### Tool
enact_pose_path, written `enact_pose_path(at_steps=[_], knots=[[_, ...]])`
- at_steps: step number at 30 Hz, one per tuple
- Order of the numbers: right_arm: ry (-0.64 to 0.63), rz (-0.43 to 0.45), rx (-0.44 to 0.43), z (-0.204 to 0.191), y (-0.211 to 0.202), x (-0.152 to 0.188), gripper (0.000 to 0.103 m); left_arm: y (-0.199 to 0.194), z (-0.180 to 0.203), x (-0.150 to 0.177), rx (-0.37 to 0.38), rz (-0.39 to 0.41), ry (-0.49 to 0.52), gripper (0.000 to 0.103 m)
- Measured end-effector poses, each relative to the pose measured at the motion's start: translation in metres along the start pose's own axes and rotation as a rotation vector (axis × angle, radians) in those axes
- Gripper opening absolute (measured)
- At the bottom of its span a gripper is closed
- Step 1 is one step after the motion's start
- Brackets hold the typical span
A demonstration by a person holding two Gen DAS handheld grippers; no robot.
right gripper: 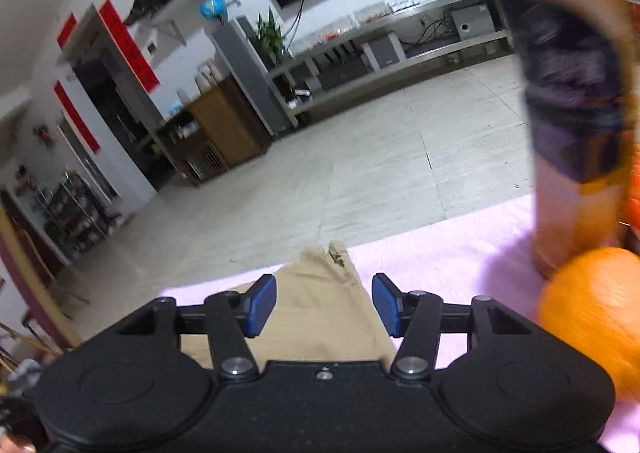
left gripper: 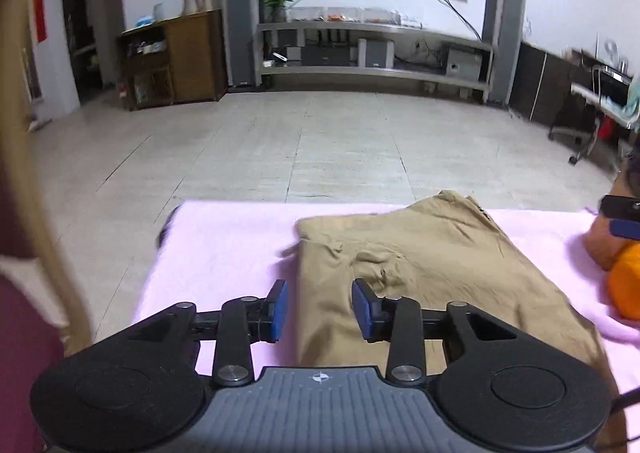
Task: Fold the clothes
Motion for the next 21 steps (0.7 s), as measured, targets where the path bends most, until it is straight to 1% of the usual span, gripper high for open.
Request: enact_pose_path(at_steps=[3, 4, 5, 6, 8, 9, 10, 11, 12, 14, 17, 19, 20, 21], knots=[[0.029, -0.032, -0.041, -0.014, -0.043, 0.011, 0.052, -0.036, -0.016, 0.014, 0.001, -0.012, -0.015, 0.042], [0.031, -0.043, -0.043, -0.014, -0.06, 0.014, 0.052, -0.048, -0.021, 0.017, -0.002, -0.015, -0.032, 0.045], [0.043, -0.058, -0.042, -0.015, -0.077, 0.019, 0.055, -0.062, -0.024, 0.025, 0.005, -0.022, -0.061, 0.047], [0.067, -0.082, -0.041, -0.013, -0.092, 0.024, 0.056, -0.073, -0.022, 0.034, 0.03, -0.037, -0.091, 0.048], [0.15, -0.131, -0.071, -0.006, -0.12, 0.038, 0.062, -0.094, -0.004, 0.052, 0.107, -0.082, -0.144, 0.057], [0.191, -0.155, -0.086, -0.003, -0.134, 0.044, 0.063, -0.105, 0.006, 0.063, 0.143, -0.103, -0.17, 0.06], [0.218, -0.181, -0.095, 0.001, -0.145, 0.056, 0.063, -0.116, 0.017, 0.079, 0.174, -0.123, -0.197, 0.069], [0.245, -0.206, -0.103, 0.005, -0.156, 0.067, 0.064, -0.121, 0.029, 0.095, 0.205, -0.147, -0.222, 0.073], [0.259, -0.232, -0.098, 0.009, -0.162, 0.082, 0.065, -0.124, 0.04, 0.113, 0.237, -0.173, -0.25, 0.073], [0.288, -0.281, -0.068, 0.023, -0.169, 0.115, 0.069, -0.125, 0.065, 0.149, 0.291, -0.247, -0.305, 0.074], [0.322, -0.379, 0.023, 0.056, -0.164, 0.174, 0.068, -0.118, 0.098, 0.191, 0.345, -0.338, -0.379, 0.071], [0.339, -0.446, 0.093, 0.079, -0.158, 0.216, 0.064, -0.11, 0.114, 0.201, 0.351, -0.346, -0.366, 0.07], [0.333, -0.463, 0.111, 0.086, -0.156, 0.231, 0.063, -0.107, 0.122, 0.201, 0.346, -0.335, -0.323, 0.07], [0.315, -0.457, 0.128, 0.091, -0.152, 0.241, 0.063, -0.105, 0.129, 0.202, 0.338, -0.324, -0.279, 0.07]])
Point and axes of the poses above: each gripper's, at about its wrist camera, not at the fingertips, and y roughly the way its jaws point, z to its right, x to its underside, the point moved 10 cm from there along y, roughly the way its jaws point, and after that the axes turned 15 degrees about y, right-handed, at the moved point
